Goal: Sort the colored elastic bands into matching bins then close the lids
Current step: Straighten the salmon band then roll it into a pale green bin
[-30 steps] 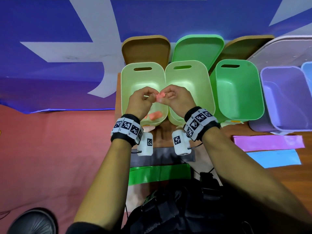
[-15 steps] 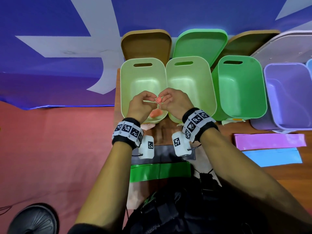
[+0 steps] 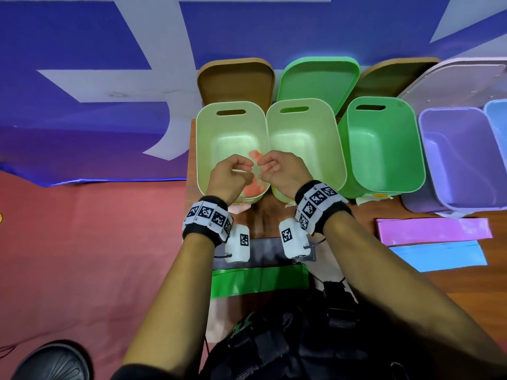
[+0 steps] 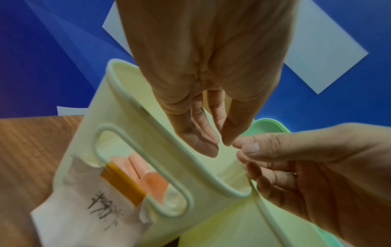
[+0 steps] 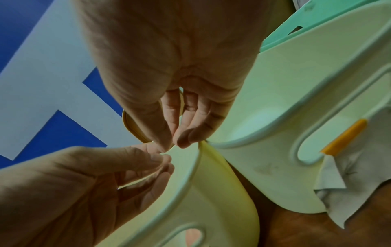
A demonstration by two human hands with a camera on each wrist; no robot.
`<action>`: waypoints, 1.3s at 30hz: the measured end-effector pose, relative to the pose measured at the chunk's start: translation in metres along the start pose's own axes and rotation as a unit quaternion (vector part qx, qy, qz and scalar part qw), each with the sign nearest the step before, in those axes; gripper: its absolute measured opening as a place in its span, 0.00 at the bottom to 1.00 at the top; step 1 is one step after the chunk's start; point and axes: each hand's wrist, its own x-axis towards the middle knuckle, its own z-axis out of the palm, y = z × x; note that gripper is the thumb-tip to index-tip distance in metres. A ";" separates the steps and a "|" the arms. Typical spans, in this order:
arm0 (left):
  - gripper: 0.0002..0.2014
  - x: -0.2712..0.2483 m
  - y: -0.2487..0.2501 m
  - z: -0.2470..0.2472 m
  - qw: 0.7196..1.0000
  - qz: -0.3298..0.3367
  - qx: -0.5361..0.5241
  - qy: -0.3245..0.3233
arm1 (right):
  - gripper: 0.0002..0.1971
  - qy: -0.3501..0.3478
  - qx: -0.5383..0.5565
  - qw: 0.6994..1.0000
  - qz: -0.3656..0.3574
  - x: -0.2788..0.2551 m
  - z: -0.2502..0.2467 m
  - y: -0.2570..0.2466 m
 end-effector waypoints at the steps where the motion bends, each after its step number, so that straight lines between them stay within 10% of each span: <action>1: 0.12 -0.003 0.001 0.000 1.000 0.008 0.001 -0.002 | 0.12 0.001 -0.006 1.000 -0.004 -0.002 0.001 0.000; 15: 0.07 -0.071 -0.011 -0.022 0.996 0.073 0.049 0.024 | 0.09 -0.015 -0.038 0.998 -0.052 -0.065 0.017 -0.011; 39: 0.08 -0.106 -0.165 -0.089 0.992 -0.069 0.106 0.008 | 0.10 -0.117 -0.070 0.990 0.028 -0.085 0.190 0.027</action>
